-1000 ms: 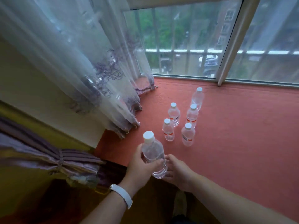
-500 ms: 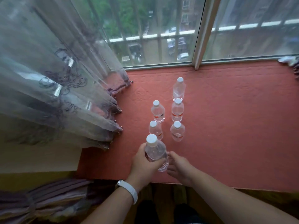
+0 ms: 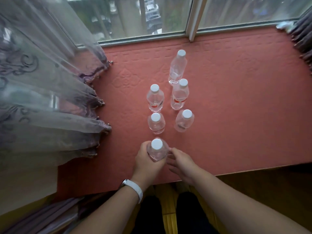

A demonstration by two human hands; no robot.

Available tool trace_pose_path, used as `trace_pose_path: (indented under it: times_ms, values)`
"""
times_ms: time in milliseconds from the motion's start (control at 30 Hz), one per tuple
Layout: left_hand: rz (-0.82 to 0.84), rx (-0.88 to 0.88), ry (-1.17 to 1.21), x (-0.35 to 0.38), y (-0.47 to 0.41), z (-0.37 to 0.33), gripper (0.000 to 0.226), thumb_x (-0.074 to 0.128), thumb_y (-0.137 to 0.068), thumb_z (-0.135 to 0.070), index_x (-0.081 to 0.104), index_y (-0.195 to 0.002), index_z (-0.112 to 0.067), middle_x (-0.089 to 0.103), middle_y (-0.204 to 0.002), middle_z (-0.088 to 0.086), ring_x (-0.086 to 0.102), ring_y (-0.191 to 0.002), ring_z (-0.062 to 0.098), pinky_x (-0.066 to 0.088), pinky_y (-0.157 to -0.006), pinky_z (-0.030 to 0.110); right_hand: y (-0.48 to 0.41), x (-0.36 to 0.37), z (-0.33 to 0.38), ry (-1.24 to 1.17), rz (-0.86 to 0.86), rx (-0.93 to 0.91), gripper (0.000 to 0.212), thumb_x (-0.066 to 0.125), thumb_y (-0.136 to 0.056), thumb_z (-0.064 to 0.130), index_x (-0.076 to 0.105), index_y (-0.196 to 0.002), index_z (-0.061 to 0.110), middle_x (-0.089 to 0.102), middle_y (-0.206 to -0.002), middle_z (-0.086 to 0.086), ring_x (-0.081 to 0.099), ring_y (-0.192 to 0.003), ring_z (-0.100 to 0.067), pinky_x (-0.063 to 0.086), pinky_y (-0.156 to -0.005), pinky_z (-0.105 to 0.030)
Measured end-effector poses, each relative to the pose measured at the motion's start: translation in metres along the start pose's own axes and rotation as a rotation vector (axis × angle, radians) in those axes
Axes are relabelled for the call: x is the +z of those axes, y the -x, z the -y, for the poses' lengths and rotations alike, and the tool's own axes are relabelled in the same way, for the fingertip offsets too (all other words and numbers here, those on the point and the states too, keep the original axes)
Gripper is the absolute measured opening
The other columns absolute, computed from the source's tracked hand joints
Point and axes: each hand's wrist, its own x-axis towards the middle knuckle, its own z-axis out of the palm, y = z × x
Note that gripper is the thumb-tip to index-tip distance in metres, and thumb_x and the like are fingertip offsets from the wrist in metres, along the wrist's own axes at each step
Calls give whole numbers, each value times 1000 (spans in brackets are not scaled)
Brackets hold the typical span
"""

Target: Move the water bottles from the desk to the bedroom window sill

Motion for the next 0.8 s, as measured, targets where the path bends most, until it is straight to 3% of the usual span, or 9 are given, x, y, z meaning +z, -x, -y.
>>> trace_pose_path:
  times_ms: [33,67,100,133,200,333,467,633,800]
  values:
    - [-8,-6,-4,2,-5,7,54,90,-61,-40,55,-102,-35,70,-95,-14,66,-87,1,56,-78,30,-9,2,-3,-33,5,-3,49,53,-86,36,56,-118,-2,37,-105,1,40,-128,-55,20,-116,-59]
    - [-17,-6,-5,5,-9,12,54,89,-61,-41,54,-102,-34,70,-96,-12,67,-88,5,57,-79,33,-17,4,-5,-63,9,-5,54,53,-84,36,55,-122,-2,49,-101,-8,28,-104,-15,23,-115,-58]
    - [-25,-5,-4,7,-12,18,54,89,-61,-40,54,-103,-34,70,-97,-10,68,-89,8,57,-79,35,-23,6,-7,-78,0,-10,50,53,-86,35,57,-123,2,54,-100,-9,55,-97,-29,32,-114,-54]
    - [-33,0,-7,11,-16,24,54,89,-61,-39,54,-103,-34,70,-98,-8,68,-91,11,57,-80,37,-31,7,-9,-93,-9,-8,45,51,-90,33,58,-124,5,62,-100,-7,57,-96,-24,42,-106,-47]
    - [-50,9,-16,17,-20,32,54,89,-62,-35,54,-104,-34,70,-100,-7,68,-92,13,57,-82,39,-41,7,-13,-126,-23,-8,40,47,-96,28,59,-126,6,70,-104,-6,64,-95,-20,47,-88,-34]
    - [-55,10,-3,27,-29,44,53,88,-62,-37,52,-101,-38,68,-102,-6,68,-94,13,56,-83,43,-55,7,-13,-148,-55,-28,30,46,-97,23,63,-118,10,74,-108,-7,68,-94,-18,51,-79,-29]
    - [-30,53,-42,30,-30,53,58,89,-62,-37,49,-103,-43,64,-109,-9,65,-99,9,55,-85,34,-63,3,-16,-182,-90,-26,26,51,-94,22,64,-114,10,73,-102,-8,69,-85,-18,52,-63,-25]
    - [-15,65,-65,30,-30,51,61,89,-62,-37,47,-107,-38,65,-108,-5,65,-97,13,54,-83,35,-64,4,-19,-204,-102,-31,29,53,-94,25,63,-118,12,73,-110,-9,70,-89,-20,54,-67,-27]
    - [39,23,-41,26,-30,47,62,84,-58,-45,44,-105,-50,63,-109,-10,63,-99,10,54,-86,37,-54,4,-13,-145,-70,-25,29,52,-94,25,64,-117,13,74,-111,-8,71,-91,-21,53,-74,-30]
